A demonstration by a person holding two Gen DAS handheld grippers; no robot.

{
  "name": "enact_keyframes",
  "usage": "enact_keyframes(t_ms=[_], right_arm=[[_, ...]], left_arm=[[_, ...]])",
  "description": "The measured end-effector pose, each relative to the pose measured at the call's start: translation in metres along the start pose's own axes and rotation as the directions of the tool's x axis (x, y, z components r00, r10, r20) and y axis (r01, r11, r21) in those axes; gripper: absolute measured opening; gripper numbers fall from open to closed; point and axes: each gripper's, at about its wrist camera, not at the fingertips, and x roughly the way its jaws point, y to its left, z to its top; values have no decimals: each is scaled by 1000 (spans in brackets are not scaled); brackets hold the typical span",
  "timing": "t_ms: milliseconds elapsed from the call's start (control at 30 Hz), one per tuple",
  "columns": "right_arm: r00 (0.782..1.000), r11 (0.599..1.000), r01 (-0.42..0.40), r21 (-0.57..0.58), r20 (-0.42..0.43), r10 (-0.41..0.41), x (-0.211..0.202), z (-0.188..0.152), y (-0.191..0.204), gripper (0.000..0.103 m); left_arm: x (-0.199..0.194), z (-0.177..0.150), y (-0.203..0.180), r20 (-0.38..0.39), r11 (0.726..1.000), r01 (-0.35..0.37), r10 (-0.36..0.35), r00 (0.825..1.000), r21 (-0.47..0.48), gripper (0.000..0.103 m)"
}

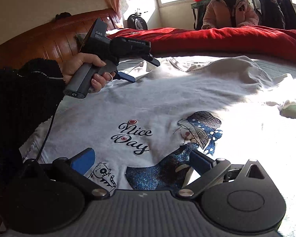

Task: Fold clothes

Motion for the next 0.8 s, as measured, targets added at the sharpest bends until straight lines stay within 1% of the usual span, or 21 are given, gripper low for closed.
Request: enact_keyframes(t_ms=[67, 167, 300, 400, 500, 567, 633, 667, 767, 800], right_arm=[[1000, 1000, 4, -10, 0, -4, 1, -1, -1, 103], [1000, 1000, 7, -28, -6, -7, 4, -2, -2, 103], [1000, 998, 14, -54, -13, -15, 9, -3, -1, 103], [1000, 998, 19, -67, -14, -20, 10, -4, 0, 103], [1000, 998, 20, -67, -12, -21, 9, -4, 0, 103], [1000, 998, 21, -64, -11, -22, 9, -4, 0, 103], [1000, 998, 24, -61, -9, -24, 8, -4, 1, 103], [1000, 998, 25, -62, -9, -26, 8, -5, 1, 103], [999, 997, 33, -67, -8, -34, 8, -5, 2, 103], [999, 997, 36, -69, -9, -37, 8, -5, 3, 103]], left_arm=[[13, 17, 14, 45, 998, -37, 39, 998, -45, 94], [32, 43, 27, 69, 996, -60, 64, 996, -64, 94], [49, 59, 27, 96, 988, -140, 145, 985, -56, 94], [46, 59, 14, 79, 986, -165, 166, 983, -24, 94], [27, 53, 1, 89, 992, -125, 123, 988, 21, 94], [14, 48, -8, 82, 997, -68, 66, 994, 26, 94], [4, 41, -19, 37, 999, 13, -14, 999, 34, 94], [1, 36, -26, 9, 998, 56, -56, 998, 42, 94], [4, 20, -47, -75, 986, 140, -133, 988, 89, 94], [9, 17, -51, -89, 986, 137, -128, 988, 97, 94]])
